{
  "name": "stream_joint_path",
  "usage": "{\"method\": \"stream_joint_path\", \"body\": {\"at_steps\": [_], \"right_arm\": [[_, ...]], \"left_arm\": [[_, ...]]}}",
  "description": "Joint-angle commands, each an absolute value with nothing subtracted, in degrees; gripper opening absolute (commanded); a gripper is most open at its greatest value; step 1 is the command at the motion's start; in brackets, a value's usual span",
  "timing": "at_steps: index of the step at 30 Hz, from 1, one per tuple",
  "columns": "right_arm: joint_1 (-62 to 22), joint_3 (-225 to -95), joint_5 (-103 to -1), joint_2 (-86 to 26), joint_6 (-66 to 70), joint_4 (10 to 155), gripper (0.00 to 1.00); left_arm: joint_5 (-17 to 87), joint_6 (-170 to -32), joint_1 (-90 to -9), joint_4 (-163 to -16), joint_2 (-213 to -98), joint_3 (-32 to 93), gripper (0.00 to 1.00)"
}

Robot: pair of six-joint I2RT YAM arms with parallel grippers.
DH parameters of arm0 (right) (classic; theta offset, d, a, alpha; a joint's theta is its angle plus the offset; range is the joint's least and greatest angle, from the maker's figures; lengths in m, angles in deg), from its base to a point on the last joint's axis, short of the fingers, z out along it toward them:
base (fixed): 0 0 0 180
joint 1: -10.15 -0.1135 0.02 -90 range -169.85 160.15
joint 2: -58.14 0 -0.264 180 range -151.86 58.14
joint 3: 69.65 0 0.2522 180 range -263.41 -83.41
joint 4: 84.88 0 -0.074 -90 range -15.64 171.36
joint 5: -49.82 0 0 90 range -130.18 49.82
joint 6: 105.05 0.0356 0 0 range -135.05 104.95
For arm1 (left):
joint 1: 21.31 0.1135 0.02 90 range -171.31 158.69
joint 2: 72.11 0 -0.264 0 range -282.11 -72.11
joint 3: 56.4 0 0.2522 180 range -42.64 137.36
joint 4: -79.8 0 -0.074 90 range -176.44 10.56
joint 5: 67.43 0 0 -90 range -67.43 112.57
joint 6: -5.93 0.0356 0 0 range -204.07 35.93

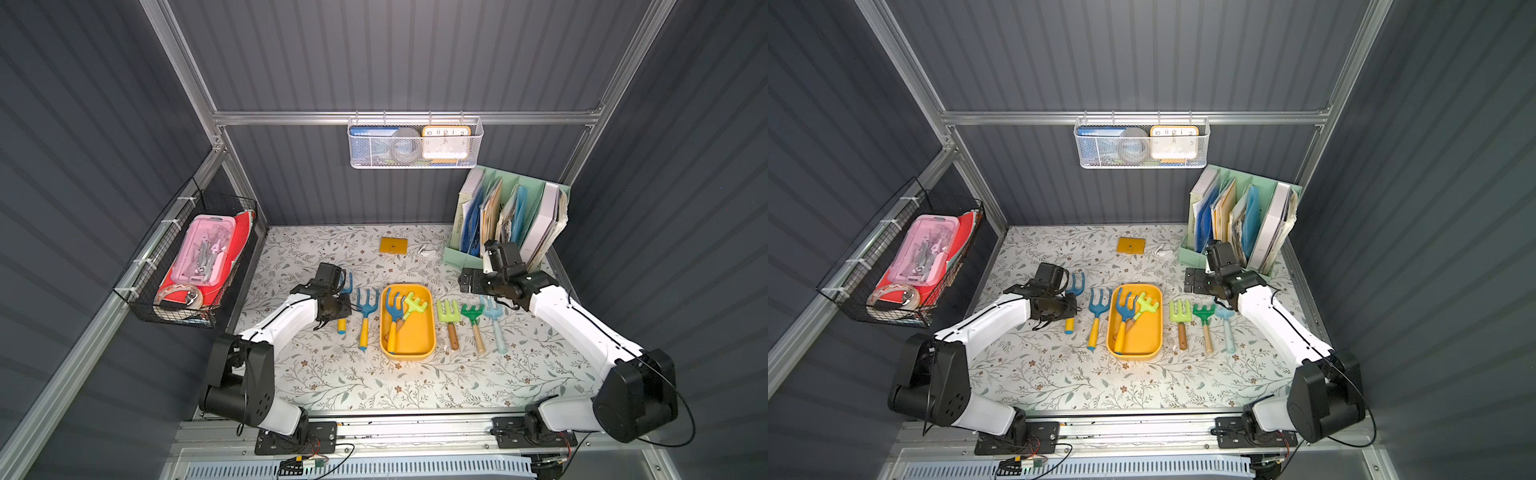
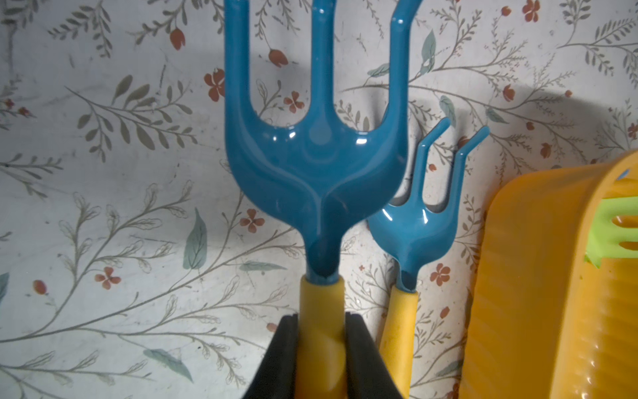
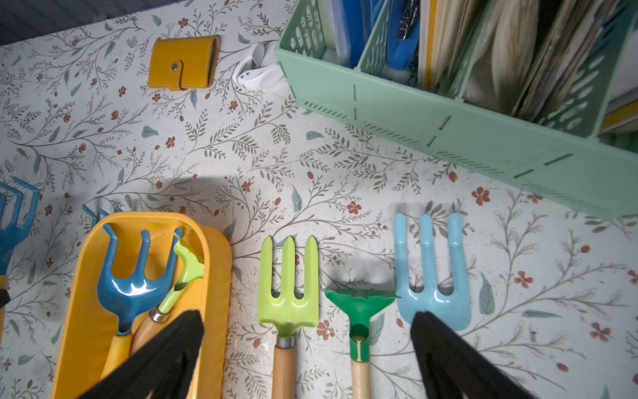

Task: Take the hand rake out of the storage box
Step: Place the rake at the center of the board.

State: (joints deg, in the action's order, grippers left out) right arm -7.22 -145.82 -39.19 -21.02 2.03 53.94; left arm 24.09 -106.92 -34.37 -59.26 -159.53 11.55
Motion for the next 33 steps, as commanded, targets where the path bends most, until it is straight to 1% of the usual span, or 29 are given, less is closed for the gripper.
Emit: {"method": "stream_joint_path", "body": {"at_steps": [1, 15, 22, 30, 31, 33], "right_arm": [[-7.43, -146.68, -40.10, -22.34, 2.52, 54.74, 0.99], [-7.78, -147.66, -40.54, -24.62, 2.39, 54.68, 0.99], [-7.83, -146.70, -40.28, -24.40, 2.61, 55.02, 0.99], [-7.87, -145.72, -39.82, -23.60, 2.43, 55.04, 0.99], [-7.87, -145.64, -39.66, -23.47, 2.31, 55.02, 0.99], [-7.86, -145.55, -39.43, -23.43, 2.35, 54.99, 0.99]], "left_arm": [[24.88, -108.31, -33.99, -59.48, -161.79, 10.92, 0.09], [25.07, -111.54, -33.98, -62.62, -163.15, 6.07, 0.08], [24.93, -111.33, -34.02, -62.29, -165.23, 6.64, 0.12], [22.06, -111.42, -34.05, -61.06, -166.55, 7.49, 0.23], [21.20, -111.47, -34.01, -61.11, -166.46, 7.61, 0.25], [20.06, -111.41, -34.05, -59.92, -166.42, 8.13, 0.32]]}}
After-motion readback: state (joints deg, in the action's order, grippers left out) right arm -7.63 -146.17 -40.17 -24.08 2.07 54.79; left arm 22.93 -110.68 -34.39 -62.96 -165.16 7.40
